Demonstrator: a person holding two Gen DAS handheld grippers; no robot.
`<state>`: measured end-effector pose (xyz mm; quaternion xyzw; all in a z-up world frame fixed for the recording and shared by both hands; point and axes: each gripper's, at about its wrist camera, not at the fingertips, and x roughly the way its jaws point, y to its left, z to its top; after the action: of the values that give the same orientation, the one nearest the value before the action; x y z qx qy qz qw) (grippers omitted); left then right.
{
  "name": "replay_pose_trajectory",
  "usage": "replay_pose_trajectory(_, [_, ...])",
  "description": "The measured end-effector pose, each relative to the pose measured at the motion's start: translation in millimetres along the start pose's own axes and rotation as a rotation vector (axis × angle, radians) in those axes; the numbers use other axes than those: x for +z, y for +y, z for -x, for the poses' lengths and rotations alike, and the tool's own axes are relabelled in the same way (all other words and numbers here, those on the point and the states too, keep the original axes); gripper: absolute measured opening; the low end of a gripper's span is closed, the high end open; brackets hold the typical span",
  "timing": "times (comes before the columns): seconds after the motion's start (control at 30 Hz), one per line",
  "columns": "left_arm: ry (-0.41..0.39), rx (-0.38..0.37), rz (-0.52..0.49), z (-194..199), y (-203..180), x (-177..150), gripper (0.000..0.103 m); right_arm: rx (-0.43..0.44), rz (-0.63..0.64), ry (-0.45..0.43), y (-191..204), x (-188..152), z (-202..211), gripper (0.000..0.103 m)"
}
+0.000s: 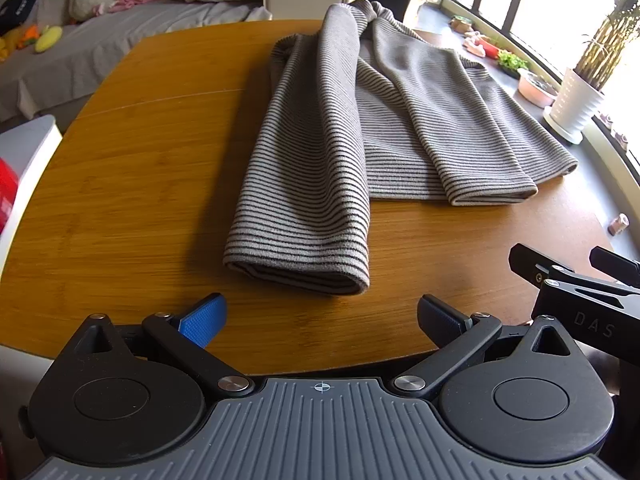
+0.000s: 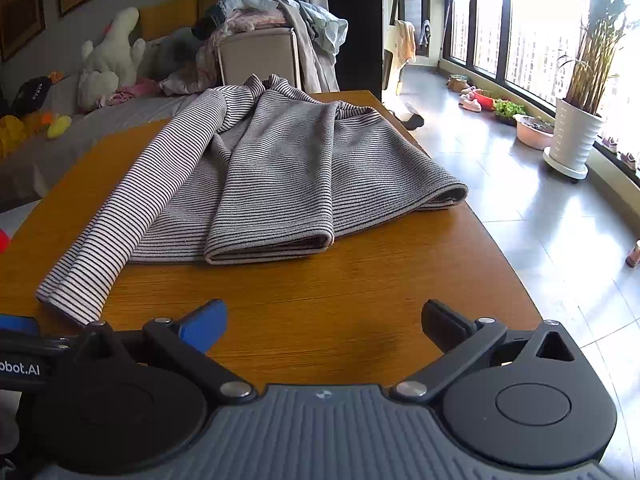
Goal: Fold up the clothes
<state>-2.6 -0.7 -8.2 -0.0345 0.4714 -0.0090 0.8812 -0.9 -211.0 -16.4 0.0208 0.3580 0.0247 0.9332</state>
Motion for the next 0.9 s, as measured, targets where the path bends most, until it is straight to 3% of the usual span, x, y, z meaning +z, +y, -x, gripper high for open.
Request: replay_pose_trajectory(0.9, [0.001, 0.002, 0.019, -2.1, 2.0, 4.5, 0.103, -0.01, 0.009, 0.027, -0.6, -2.7, -3.4, 0.103])
